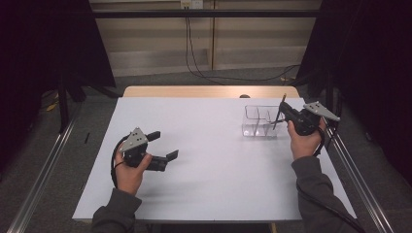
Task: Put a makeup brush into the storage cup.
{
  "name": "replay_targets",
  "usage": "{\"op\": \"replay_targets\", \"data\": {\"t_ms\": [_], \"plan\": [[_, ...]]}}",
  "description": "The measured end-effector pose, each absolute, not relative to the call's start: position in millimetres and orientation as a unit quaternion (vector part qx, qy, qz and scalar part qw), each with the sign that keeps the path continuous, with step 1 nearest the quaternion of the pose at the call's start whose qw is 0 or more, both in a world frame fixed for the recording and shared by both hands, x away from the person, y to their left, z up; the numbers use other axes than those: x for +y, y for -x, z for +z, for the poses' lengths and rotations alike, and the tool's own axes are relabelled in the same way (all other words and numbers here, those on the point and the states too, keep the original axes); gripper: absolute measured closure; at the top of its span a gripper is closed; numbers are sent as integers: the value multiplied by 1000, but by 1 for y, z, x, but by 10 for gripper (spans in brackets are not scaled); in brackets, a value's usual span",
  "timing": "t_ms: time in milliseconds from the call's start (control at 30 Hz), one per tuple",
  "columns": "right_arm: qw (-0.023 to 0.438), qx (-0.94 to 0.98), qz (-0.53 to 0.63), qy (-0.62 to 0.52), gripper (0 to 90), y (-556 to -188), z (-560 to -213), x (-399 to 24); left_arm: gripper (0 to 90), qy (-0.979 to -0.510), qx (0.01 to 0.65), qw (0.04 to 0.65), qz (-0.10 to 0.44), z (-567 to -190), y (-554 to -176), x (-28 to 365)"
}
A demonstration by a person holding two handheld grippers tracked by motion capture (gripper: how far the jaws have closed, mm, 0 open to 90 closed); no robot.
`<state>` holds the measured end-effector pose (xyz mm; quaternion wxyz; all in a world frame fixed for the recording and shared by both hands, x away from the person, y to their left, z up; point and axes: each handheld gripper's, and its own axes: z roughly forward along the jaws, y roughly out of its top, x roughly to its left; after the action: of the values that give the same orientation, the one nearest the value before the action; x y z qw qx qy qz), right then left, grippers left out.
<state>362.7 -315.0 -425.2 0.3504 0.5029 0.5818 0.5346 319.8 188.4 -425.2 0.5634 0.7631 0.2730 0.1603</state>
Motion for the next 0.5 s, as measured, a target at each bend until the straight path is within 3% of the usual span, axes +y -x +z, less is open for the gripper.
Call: {"op": "replay_targets", "data": {"t_ms": [500], "plan": [[347,585,531,-506,851,-363,-428,-313,30,-763,272,564,160,-425,-320,189]]}}
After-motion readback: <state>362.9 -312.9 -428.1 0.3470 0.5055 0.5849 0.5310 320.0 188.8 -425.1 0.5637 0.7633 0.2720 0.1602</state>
